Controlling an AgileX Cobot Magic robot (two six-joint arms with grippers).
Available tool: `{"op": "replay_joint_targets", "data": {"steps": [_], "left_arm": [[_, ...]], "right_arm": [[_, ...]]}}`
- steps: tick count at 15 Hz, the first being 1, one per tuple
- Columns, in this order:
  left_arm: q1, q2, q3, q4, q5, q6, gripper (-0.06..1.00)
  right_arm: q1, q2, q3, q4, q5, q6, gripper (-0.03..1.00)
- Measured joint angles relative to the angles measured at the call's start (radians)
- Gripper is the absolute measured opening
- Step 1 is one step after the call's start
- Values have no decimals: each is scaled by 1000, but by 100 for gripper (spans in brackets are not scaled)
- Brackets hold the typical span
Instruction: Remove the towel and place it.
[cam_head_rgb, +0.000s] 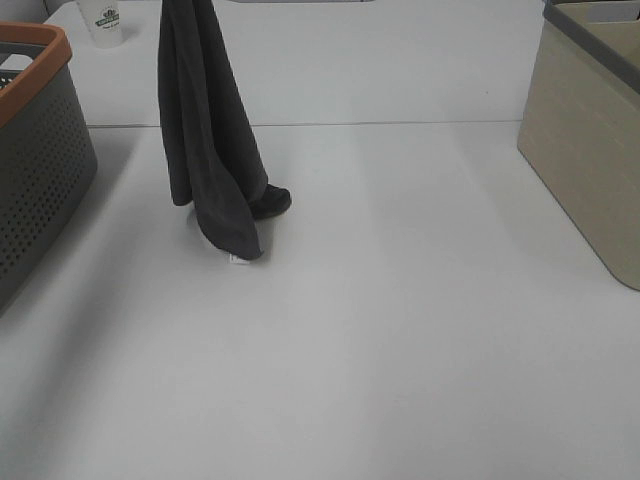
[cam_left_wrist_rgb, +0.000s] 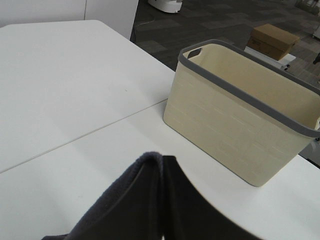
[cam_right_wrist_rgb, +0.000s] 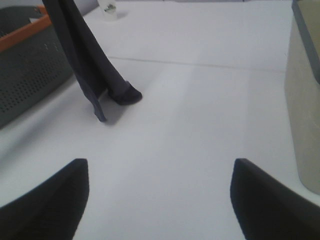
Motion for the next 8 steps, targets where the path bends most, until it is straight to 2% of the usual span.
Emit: {"op": "replay_joint_targets", "data": {"steps": [2,5,7,8], "left_arm": [[0,0,19,22,0,0,0],[0,0,28,38,-5,-30,0],[0,0,29,39,-9,-34,0],[0,0,29,39,-12,-34,0]], "right_arm": [[0,70,0,63,-86,-100,76],[0,262,0,223,-209,-326,76],[0,407,0,381,-244,-553,74],[0,551,0,541,-258,-752,71]]}}
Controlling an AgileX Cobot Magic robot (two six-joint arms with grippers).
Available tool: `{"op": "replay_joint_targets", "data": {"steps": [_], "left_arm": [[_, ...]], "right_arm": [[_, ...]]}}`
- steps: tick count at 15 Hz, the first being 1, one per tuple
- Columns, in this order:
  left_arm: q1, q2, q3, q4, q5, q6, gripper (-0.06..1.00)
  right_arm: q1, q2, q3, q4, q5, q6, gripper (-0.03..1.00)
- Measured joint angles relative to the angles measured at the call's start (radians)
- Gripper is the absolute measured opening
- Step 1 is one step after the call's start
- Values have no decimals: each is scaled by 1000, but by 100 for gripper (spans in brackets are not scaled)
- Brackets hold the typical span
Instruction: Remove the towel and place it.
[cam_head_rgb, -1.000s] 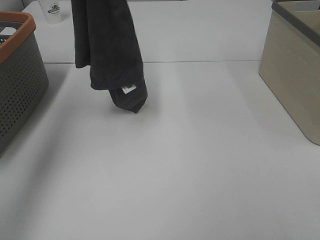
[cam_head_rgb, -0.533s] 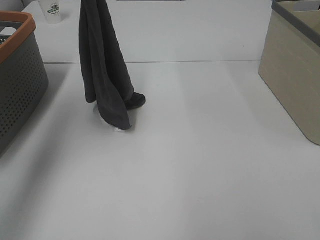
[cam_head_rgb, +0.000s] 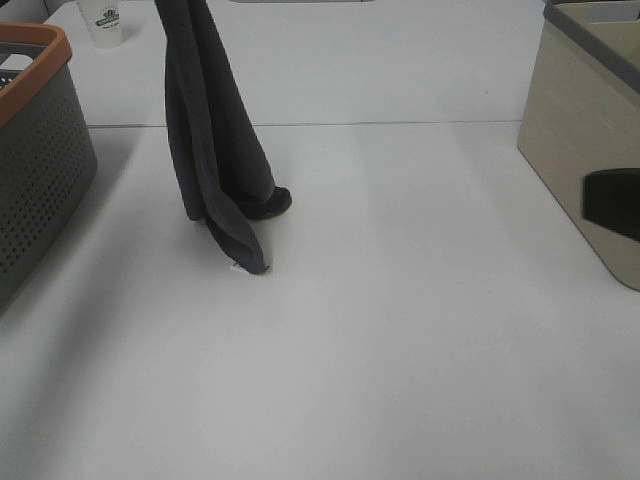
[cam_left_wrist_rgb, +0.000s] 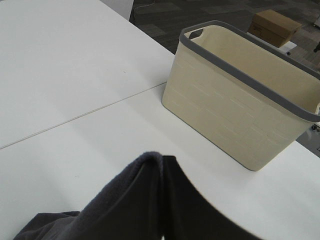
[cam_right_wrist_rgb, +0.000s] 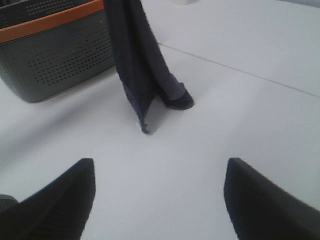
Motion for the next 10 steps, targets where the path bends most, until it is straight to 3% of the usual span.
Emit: {"op": "replay_joint_targets", "data": {"steps": [7,9,10], "left_arm": [[0,0,0,1,-4,-1,0],[0,0,0,1,-6,-1,0],[0,0,0,1,-7,-2,0]], "right_arm": [[0,651,0,815,-32,-906,70],[0,792,-2,924,17,-1161,70],[2,822,-6,929,33,-1204,70]]}}
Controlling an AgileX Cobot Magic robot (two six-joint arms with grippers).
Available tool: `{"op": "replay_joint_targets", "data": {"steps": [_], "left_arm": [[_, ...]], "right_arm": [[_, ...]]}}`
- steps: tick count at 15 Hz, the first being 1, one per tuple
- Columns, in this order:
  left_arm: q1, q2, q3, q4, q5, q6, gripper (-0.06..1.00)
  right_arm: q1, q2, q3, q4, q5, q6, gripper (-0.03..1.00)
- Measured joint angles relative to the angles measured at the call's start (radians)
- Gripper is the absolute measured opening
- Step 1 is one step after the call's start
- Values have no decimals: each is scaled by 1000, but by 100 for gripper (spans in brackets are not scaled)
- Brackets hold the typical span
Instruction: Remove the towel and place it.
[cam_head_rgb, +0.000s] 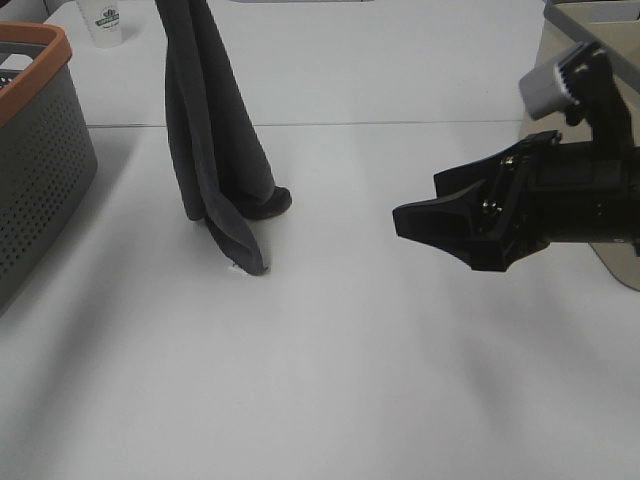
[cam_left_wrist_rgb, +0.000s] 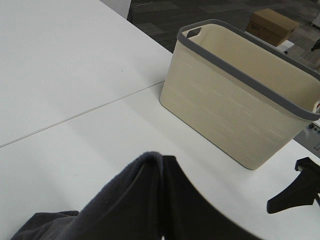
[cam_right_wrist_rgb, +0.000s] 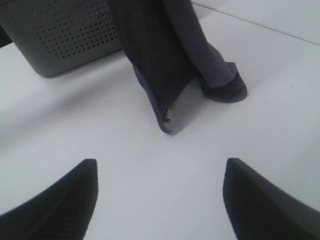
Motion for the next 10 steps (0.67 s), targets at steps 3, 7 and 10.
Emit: {"op": "replay_joint_targets", "data": {"steps": [3,7,10], "left_arm": [[0,0,0,0,0,-1,0],[0,0,0,1,0,-21,0],[0,0,0,1,0,-21,0]], "right_arm": [[77,116,-42,16,-38,-76,70],[328,290,-259,16,-325,46,70],[344,387,-360,18,-350,238,70]]}}
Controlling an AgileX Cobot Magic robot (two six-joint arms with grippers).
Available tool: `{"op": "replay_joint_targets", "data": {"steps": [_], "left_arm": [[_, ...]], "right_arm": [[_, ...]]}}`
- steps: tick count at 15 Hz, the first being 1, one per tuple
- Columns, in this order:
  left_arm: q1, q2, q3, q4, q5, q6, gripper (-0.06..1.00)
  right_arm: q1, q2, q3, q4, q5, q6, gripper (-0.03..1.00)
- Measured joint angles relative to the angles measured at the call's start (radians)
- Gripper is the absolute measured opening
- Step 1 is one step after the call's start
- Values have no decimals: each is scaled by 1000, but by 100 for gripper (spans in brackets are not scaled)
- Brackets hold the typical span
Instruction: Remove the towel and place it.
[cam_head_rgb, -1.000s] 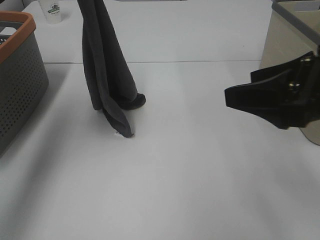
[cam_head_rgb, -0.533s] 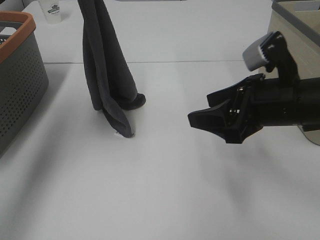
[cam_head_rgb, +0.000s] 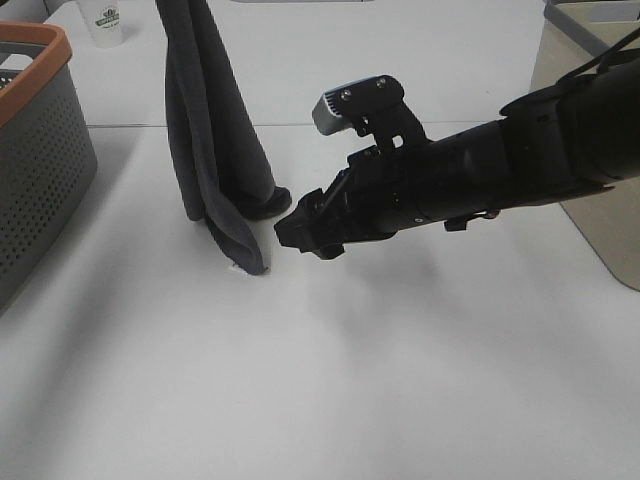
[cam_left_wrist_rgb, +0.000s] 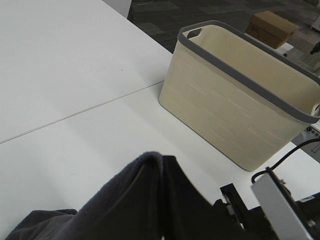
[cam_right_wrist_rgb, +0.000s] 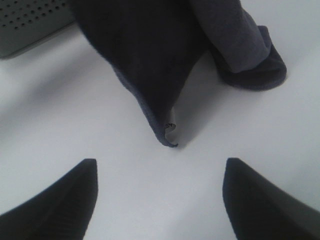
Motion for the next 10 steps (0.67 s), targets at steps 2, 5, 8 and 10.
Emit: {"op": "replay_joint_targets", "data": {"steps": [2,5,8,10], "left_arm": [[0,0,0,0,0,0,0],[0,0,0,0,18,-2,0],[0,0,0,1,22,-3,0],[0,0,0,1,22,-3,0]], "right_arm": [[0,78,-27,6,29,39,70],[4,140,-53,6,42,72,69],[35,204,-128,6,27,93,69],[68,239,-173,6,-10,113,69]]}}
